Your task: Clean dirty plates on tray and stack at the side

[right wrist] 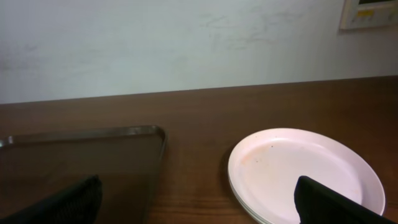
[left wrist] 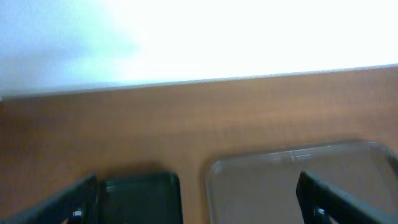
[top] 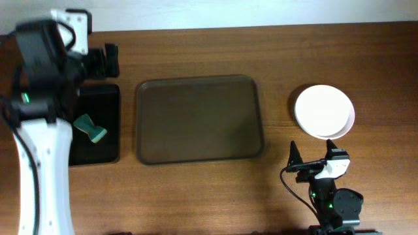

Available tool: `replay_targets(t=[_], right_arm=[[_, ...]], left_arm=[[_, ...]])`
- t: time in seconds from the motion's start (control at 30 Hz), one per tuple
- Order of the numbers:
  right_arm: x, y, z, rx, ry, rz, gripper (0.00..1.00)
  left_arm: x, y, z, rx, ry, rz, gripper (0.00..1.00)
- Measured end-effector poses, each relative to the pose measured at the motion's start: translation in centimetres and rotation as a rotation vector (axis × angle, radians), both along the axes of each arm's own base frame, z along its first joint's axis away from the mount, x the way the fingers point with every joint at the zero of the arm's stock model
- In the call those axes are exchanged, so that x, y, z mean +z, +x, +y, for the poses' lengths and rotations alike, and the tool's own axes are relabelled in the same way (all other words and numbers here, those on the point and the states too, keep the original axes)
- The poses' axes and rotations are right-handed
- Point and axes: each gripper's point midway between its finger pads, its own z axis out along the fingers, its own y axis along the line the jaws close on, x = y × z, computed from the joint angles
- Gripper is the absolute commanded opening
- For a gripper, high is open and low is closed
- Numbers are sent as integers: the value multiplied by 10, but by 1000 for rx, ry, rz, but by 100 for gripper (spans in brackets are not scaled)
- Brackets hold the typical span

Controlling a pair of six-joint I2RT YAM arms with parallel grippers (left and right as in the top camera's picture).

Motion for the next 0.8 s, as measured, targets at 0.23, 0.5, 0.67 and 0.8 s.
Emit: replay_targets(t=[0.23,0.5,0.67,0.8], right_arm=[[0,0,-1,-3,1,2,98],[0,0,-1,-3,1,0,98],[0,0,-1,-3,1,0,98],[0,0,-1,-3,1,0,99]], left_arm=[[-76,-103,-7,14,35,-263,99],[-144,-166,-10,29,55,-416,99],[-167,-173,-10,37,62,-472,99],[-179,-178,-9,41,65,-494,99]])
